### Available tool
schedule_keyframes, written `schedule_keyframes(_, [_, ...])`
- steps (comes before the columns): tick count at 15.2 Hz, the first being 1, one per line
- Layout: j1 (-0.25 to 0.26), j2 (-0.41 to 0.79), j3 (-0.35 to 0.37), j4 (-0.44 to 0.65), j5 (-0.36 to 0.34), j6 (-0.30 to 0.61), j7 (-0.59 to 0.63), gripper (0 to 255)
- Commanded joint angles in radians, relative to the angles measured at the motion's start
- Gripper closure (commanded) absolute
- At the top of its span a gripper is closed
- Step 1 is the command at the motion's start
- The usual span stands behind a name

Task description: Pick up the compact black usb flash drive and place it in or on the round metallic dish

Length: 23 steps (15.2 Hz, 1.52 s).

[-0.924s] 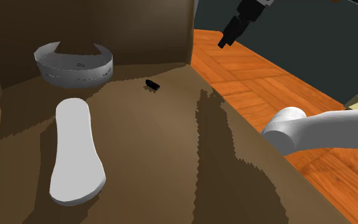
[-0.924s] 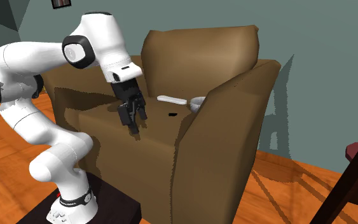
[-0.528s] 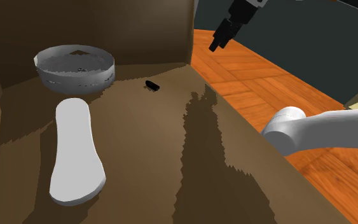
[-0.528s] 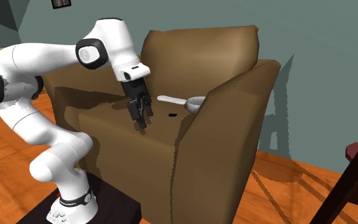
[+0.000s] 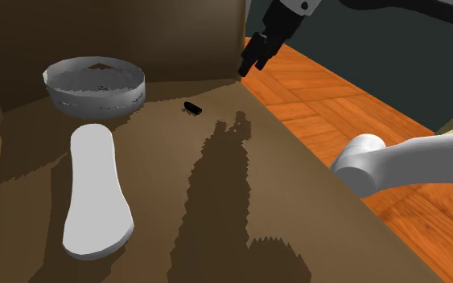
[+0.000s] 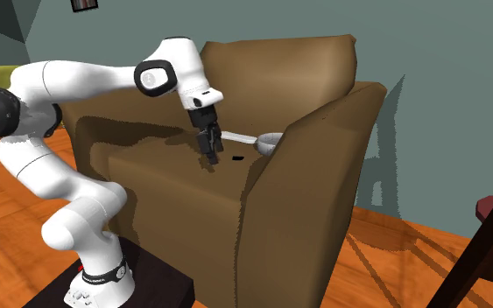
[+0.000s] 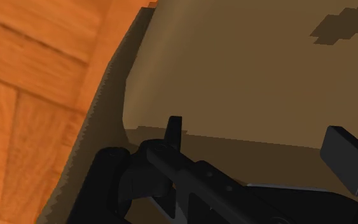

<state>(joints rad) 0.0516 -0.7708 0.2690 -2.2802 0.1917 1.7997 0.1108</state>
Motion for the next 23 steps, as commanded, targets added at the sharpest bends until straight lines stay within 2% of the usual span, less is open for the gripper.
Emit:
schedule_keyframes(1, [0.005,0.026,0.050,0.020,0.010,0.018,0.046,0])
schedule_keyframes(7, [0.006,0.122,0.209,0.089,0.022,0.076,0.185,0])
schedule_keyframes(12, [-0.017,0.226,0.350,0.174,-0.002,0.118,0.307,0])
schedule_keyframes(19, [-0.023,0.250,0.373,0.102,-0.003,0.213,0.310,0])
schedule_keyframes(23, [-0.024,0.252,0.375,0.096,-0.004,0.221,0.311,0])
